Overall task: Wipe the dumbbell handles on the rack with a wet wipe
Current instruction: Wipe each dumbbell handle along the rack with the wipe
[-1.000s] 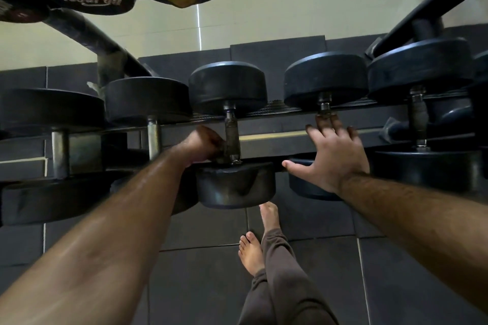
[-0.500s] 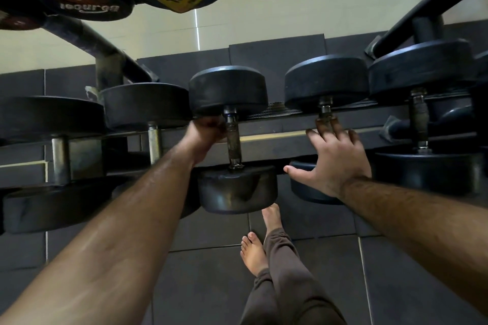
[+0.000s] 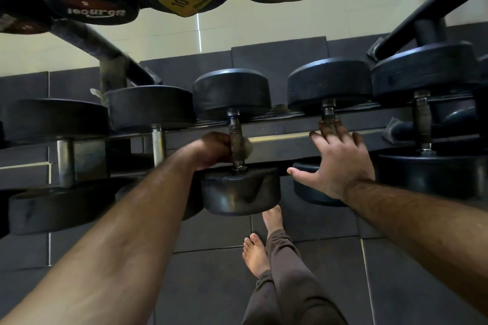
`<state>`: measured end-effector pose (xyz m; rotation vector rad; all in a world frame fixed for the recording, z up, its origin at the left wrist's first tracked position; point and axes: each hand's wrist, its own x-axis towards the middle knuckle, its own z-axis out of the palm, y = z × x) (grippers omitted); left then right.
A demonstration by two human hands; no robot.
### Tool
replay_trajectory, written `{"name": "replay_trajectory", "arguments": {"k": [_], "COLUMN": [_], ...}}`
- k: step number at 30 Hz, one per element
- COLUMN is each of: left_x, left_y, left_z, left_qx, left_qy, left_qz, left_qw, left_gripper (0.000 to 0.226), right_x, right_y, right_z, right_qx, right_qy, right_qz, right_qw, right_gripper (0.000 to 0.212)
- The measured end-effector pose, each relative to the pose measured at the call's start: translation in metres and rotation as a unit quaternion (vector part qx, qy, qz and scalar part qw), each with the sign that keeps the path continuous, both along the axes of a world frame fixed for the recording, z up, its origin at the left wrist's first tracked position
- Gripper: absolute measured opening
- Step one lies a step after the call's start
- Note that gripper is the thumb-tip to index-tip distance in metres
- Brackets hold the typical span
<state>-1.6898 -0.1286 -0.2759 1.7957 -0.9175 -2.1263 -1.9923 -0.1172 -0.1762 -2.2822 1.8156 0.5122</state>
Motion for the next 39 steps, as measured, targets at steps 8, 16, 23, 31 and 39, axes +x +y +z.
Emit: {"name": "replay_trajectory", "arguments": {"k": [8, 16, 23, 31, 39], "left_x": [0.003, 0.028, -0.02, -0.139, -0.234], "left_y": [-0.014, -0.008, -0.003, 0.016, 0.012], "left_z": [0.019, 0.052, 0.093, 0.106, 0.107], "left_qx": [-0.117, -0.118, -0.188, -0.227, -0.277], "left_qy": [-0.132, -0.227, -0.217, -0.071, -0.105], "left_qz": [0.035, -0.048, 0.114, 0.272, 0.271], "left_qw": [0.984, 0.966, 0.951, 0.933, 0.916], "left_gripper": [0.035, 0.026, 0.028, 0.025, 0.019], "right_x": [0.0, -0.001, -0.003, -0.049, -0.209], "right_y": [0.002, 0.002, 0.004, -0.005, -0.043], "right_z": [0.001, 0.0, 0.01, 0.022, 0.0], "right_qx": [0.0, 0.008, 0.037, 0.152, -0.064], "right_qy": [-0.006, -0.005, -0.025, -0.221, -0.023], "right_qz": [-0.004, 0.0, 0.004, 0.049, -0.046], "right_qw": [1.0, 1.0, 0.999, 0.962, 0.997], "right_gripper": [0.116, 0.117, 0.126, 0.114, 0.117]}}
